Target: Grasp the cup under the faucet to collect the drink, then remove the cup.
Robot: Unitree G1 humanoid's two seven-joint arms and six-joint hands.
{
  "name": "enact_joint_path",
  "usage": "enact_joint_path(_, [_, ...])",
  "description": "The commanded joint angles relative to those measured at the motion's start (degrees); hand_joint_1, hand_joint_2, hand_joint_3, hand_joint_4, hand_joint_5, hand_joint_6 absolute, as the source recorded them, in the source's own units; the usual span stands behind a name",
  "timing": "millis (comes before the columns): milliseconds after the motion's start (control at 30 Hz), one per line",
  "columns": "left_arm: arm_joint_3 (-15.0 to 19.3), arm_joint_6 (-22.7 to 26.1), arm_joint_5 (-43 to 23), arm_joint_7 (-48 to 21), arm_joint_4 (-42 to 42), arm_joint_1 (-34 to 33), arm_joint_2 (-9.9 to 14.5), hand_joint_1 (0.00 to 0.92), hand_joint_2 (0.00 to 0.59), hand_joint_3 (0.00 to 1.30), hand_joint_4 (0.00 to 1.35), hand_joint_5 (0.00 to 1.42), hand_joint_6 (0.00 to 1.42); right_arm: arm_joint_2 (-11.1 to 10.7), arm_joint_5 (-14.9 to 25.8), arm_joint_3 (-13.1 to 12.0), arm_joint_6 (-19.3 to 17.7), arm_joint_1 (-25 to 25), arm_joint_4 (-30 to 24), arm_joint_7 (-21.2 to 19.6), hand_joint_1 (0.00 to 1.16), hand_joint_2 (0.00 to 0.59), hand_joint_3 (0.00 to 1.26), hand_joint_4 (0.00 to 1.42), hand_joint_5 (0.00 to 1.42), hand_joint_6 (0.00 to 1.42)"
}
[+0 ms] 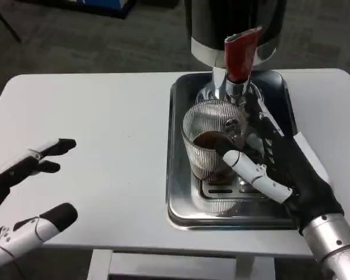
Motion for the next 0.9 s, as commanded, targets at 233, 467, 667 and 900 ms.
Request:
enact_joint_path(233, [0.4, -0.1, -1.0, -0.5, 1.2, 0.2, 1.3, 0.050, 0.104, 0.19, 0.13, 0.24, 0.21, -2.2, -2.5, 2.5, -1.7, -0.5, 1.1, 1.5, 0.48, 0.195, 0.00, 0.00, 0.00, 0.08])
enact_joint_path(467, [0.8, -0.1, -1.1, -0.7, 1.0, 0.9, 1.4, 0.050, 0.104, 0.19, 0.14, 0.25, 0.21, -1.9, -4.4, 3.5, -1.6, -0.7, 1.0, 0.7, 0.52, 0.198, 0.00, 0.00, 0.00, 0.08])
enact_joint_path(667, [1.1, 0.0, -1.4, -1.0, 0.5, 1.7, 1.5, 0.050, 0.104, 0.19, 0.14, 0.25, 0.21, -0.6, -6.3, 4.6, -0.8, -0.8, 0.7, -0.8, 0.52, 0.201, 0.00, 0.00, 0.00, 0.08])
enact_joint_path(900, [1.7, 0.0, -1.9, -0.9, 0.4, 2.3, 1.6, 0.050, 0.104, 0.19, 0.14, 0.25, 0.21, 2.3, -8.7, 5.9, 0.1, -0.8, 1.1, -3.7, 0.53, 0.206, 0.00, 0.00, 0.00, 0.08])
